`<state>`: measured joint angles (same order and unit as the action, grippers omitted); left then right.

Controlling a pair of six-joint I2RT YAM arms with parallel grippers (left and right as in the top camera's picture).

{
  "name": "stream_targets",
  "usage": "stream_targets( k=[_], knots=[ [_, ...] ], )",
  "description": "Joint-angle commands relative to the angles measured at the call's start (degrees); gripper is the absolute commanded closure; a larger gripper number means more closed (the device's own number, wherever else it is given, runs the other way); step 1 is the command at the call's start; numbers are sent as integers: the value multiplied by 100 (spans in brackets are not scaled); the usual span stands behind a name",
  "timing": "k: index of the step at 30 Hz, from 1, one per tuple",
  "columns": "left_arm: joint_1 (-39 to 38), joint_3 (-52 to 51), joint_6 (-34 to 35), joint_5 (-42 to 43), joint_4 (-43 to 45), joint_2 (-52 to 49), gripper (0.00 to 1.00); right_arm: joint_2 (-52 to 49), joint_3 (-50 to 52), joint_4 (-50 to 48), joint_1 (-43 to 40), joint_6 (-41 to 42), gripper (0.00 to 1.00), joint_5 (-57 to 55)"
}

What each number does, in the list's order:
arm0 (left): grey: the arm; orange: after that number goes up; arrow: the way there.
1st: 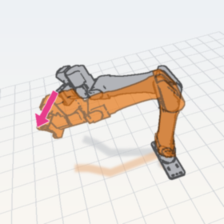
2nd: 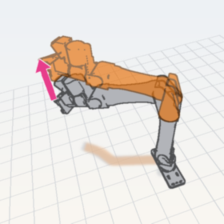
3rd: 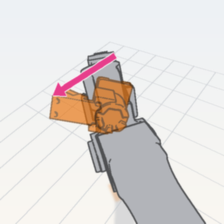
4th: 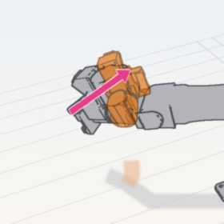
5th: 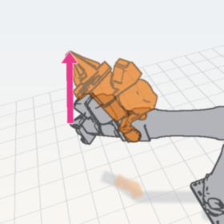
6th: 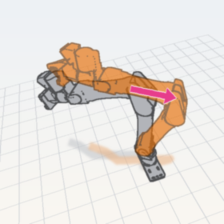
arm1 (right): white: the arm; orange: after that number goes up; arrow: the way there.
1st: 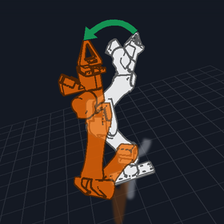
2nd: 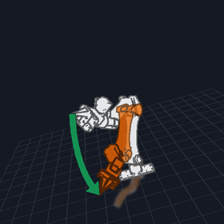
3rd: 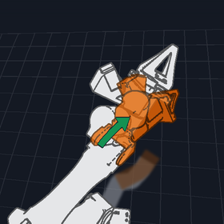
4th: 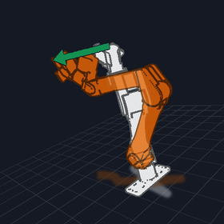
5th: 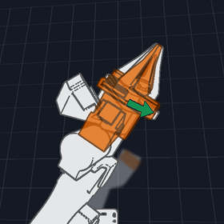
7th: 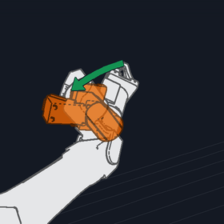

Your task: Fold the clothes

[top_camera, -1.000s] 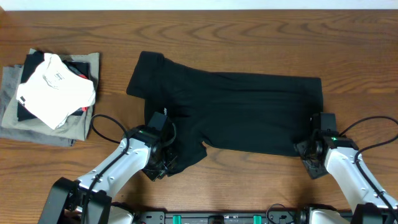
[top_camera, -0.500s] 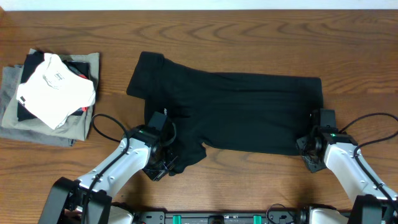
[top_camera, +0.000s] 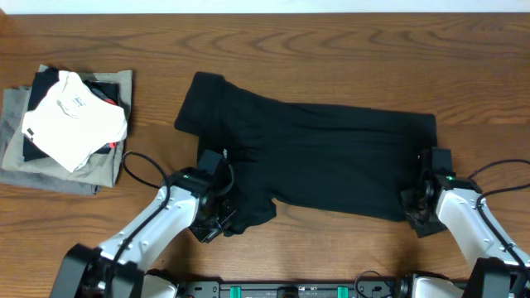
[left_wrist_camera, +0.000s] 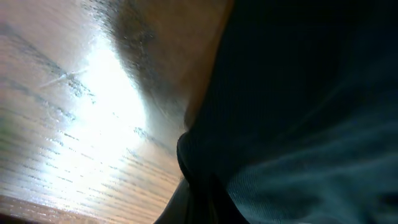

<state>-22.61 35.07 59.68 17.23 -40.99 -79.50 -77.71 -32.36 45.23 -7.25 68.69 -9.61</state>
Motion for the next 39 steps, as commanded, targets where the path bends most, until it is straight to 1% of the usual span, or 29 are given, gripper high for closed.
stream_targets(
  k=[1, 6, 10, 15, 19, 23, 25, 27, 32, 35, 39],
  knots=[
    [-13, 20, -116, -35, -118, 334, 94, 122, -70, 306, -83, 72, 89, -251],
    [-13, 20, -160, -35, -249, 732, 94, 411, -367, 680, -83, 39, 88, -417],
    [-13, 87, -160, -33, -254, 1003, 94, 525, -516, 686, -83, -168, 89, -413],
    [-13, 431, -402, -50, -162, 1244, 94, 535, -579, 612, -83, -164, 90, -409],
    [-13, 728, -424, -560, -83, 1287, 94, 535, -579, 387, -83, -166, 90, -367],
    [59, 765, -708, -852, 509, 1270, 94, 533, -579, 131, -83, -197, 89, -367],
    [129, 765, -876, -896, 855, 1226, 94, 533, -579, 9, -83, -212, 93, -369],
    [232, 765, -986, -922, 1172, 1165, 94, 533, -579, -136, -83, -212, 98, -367],
    [487, 765, -1252, -1032, 1910, 946, 94, 533, -579, -507, -83, -361, 98, -369],
    [605, 765, -1279, -1174, 2188, 807, 94, 533, -579, -678, -83, -446, 98, -372],
    [704, 765, -1528, -1182, 2583, 562, 94, 533, -579, -885, -83, -446, 98, -369]
  ],
)
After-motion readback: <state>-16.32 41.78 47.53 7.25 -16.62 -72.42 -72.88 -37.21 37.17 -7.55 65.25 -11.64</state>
